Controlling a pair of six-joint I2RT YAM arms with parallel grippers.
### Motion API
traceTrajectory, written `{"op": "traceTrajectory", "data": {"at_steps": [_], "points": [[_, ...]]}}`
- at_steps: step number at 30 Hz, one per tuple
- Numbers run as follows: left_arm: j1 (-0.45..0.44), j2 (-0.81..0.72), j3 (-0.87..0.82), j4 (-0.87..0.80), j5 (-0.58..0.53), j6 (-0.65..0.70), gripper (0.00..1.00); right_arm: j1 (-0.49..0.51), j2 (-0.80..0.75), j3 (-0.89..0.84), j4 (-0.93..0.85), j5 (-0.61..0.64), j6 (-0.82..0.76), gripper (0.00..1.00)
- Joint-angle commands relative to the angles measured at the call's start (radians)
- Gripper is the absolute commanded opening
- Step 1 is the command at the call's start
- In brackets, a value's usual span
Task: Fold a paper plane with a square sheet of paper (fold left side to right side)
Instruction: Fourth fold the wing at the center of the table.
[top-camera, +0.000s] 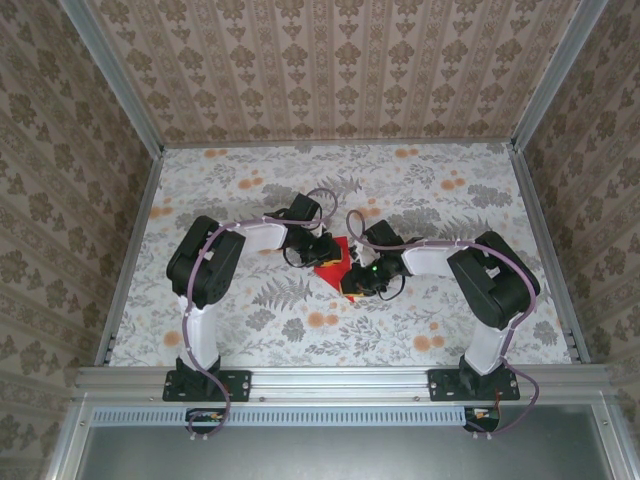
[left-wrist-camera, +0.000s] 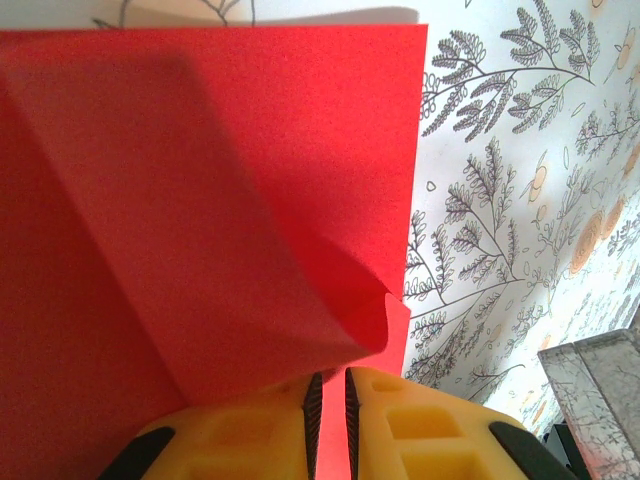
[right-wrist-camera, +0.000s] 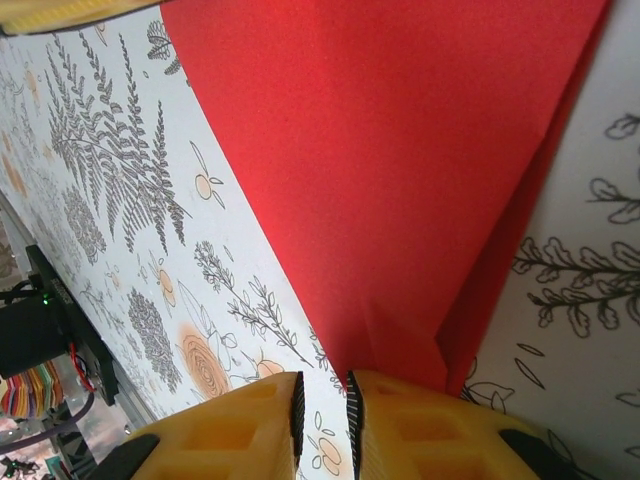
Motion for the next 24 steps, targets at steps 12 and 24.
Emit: {"op": "traceTrajectory", "data": {"at_steps": [12, 24], "points": [[0.009, 0.021, -0.022, -0.051, -0.062, 0.022, 0.18, 0.016, -0.01, -0.068, -0.155, 0.032, -0.027, 0.2], [0.01, 0.022, -0.017, -0.052, -0.063, 0.023, 0.18, 0.018, -0.055, -0.121, -0.166, 0.031, -0.024, 0.14]]}}
